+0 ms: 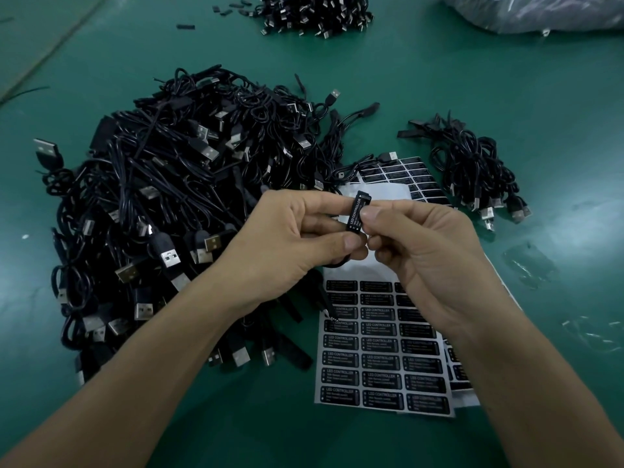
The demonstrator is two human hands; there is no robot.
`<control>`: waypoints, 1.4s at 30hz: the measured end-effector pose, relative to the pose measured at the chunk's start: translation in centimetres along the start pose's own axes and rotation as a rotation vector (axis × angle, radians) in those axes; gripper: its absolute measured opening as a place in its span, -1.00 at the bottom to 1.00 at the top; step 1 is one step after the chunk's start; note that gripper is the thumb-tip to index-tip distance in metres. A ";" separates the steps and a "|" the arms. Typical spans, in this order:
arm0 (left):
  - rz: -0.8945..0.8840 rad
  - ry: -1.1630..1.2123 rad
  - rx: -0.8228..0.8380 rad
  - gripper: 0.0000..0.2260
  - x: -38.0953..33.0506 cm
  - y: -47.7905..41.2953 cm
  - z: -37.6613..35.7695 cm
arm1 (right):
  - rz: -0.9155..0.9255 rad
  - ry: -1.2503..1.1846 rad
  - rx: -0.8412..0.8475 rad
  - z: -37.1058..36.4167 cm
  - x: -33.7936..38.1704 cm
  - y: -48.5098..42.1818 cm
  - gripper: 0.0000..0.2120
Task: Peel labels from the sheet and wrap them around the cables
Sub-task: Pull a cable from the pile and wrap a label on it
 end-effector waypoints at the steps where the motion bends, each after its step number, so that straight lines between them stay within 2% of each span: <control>1: 0.006 -0.011 -0.001 -0.69 0.1 0.0 0.0 | 0.014 0.010 -0.005 0.0 0.0 0.0 -0.89; 4: 0.015 -0.025 -0.005 -0.68 0.2 -0.1 0.0 | 0.040 0.025 -0.016 0.0 0.0 0.0 -0.97; 19: 0.031 -0.001 -0.077 -0.79 0.7 0.0 -0.4 | 0.105 0.071 -0.114 0.0 -0.1 0.1 -0.90; 42: 0.022 -0.032 -0.127 -0.80 0.9 0.1 -0.6 | 0.132 0.083 -0.162 -0.1 -0.2 0.1 -0.83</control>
Point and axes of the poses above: each hand's wrist, its own y-axis away from the middle knuckle, its own z-axis out of the back of the hand, x = y × z, the point moved 4 cm from there along -y, towards the middle knuckle, and after that the axes turned 4 degrees about -z, right-handed, at the moved point
